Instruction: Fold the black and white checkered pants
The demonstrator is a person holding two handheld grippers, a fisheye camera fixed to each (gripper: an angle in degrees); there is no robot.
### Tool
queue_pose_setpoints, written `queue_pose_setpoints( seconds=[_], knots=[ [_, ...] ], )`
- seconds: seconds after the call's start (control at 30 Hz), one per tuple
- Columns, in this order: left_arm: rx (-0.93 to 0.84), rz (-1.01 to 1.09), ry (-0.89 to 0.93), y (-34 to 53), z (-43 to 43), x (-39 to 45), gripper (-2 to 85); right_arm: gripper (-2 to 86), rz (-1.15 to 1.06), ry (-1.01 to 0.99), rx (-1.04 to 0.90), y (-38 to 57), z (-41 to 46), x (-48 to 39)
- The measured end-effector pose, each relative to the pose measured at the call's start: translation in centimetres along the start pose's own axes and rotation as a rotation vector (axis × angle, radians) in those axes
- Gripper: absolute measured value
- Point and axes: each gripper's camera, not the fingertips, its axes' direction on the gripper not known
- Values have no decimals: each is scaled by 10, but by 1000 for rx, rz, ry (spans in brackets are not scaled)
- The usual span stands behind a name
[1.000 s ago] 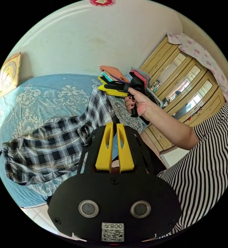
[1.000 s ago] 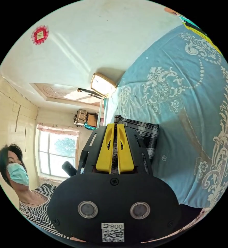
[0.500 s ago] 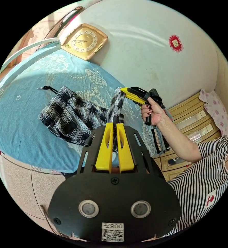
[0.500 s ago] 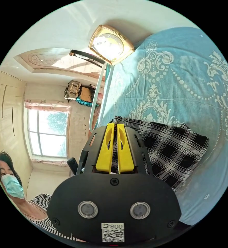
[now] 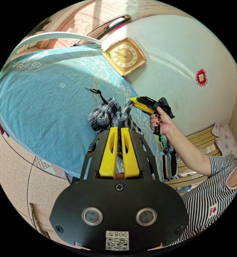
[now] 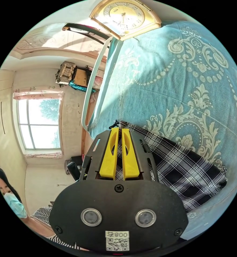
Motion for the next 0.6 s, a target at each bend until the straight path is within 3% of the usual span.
queue_pose_setpoints(
  seconds=[0.37,0.6],
  knots=[
    [62,-113,28,-23,-40,-72,22,22,-8,12,-105,-53,72,11],
    [157,-99,19,-25,-67,-83,8,20,-115,-92,-56,-56,69,10]
  ],
)
